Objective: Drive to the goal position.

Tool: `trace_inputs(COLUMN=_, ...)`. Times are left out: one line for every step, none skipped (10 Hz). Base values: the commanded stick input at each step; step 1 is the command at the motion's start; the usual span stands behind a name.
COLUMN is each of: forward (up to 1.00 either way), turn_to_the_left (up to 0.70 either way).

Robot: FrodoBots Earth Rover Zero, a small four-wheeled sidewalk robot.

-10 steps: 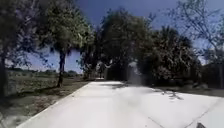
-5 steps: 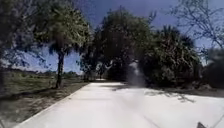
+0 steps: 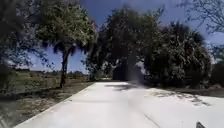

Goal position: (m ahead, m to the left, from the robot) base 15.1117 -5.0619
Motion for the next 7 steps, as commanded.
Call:
trace_inputs(forward=0.45, turn_to_the_left=0.0)
trace_inputs(forward=0.45, turn_to_the_left=0.0)
trace_inputs(forward=0.45, turn_to_the_left=0.0)
trace_inputs(forward=0.45, turn_to_the_left=0.0)
trace_inputs(forward=0.45, turn_to_the_left=0.0)
trace_inputs(forward=0.45, turn_to_the_left=0.0)
trace_inputs(forward=0.45, turn_to_the_left=0.0)
